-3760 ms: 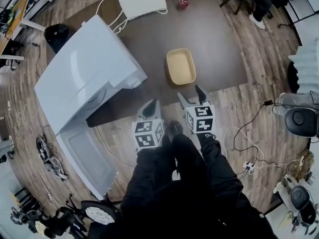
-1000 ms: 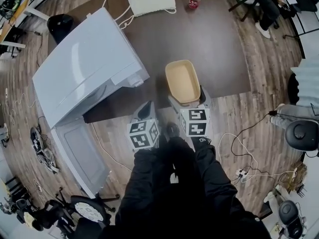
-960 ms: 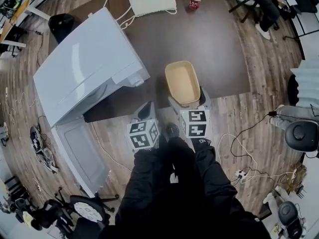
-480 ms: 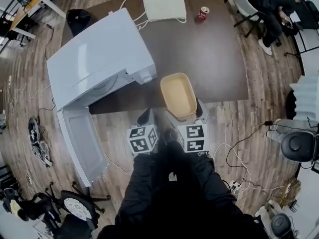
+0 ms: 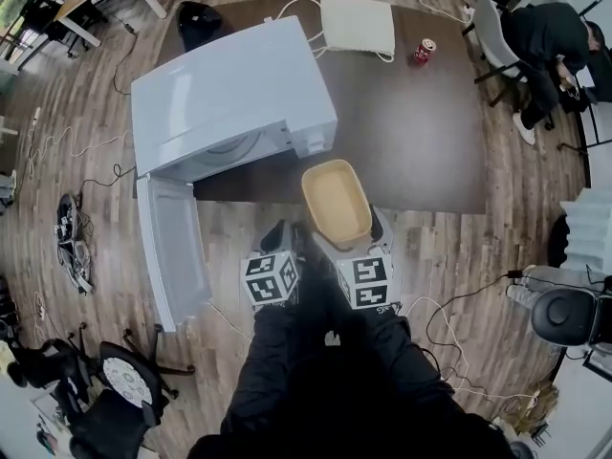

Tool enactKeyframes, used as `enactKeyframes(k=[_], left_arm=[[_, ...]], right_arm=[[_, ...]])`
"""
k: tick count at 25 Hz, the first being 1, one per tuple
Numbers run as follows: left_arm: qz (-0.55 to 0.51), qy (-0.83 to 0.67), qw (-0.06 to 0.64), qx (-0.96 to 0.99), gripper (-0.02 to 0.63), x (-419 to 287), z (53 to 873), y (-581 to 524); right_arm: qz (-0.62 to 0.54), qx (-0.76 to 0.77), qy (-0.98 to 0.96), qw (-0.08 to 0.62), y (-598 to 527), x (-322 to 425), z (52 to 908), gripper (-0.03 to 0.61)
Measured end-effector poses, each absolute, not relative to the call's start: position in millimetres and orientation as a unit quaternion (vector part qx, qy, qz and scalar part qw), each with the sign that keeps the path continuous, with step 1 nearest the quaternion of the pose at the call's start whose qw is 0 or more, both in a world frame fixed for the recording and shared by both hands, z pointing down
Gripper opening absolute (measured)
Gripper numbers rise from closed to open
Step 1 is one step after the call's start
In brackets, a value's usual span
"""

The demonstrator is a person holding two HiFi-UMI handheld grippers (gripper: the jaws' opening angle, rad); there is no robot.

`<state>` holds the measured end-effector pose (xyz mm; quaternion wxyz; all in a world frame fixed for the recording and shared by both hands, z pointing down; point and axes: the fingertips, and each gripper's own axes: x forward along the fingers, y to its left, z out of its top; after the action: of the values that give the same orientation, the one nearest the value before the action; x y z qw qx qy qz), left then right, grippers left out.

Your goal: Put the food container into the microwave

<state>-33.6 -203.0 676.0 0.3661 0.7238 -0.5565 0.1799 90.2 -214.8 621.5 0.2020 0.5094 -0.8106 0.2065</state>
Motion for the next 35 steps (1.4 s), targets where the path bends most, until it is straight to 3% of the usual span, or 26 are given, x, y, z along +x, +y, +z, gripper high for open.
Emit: enactKeyframes(k=[19,35], left_arm=[[0.123,-0.656,0.382,0.639,0.035,-166.5,670.1,-180.3],[0.13,-0.661,0.383,0.632,0.035,-216.2,681.5,-235.6]], right_arm=[[0.164,0.389,-0.882,0.209,-225.6,-57.9,603.6,0.566],[0.151,0.366,-0.892,0.219,-294.6,-122.1,620.9,0.566]])
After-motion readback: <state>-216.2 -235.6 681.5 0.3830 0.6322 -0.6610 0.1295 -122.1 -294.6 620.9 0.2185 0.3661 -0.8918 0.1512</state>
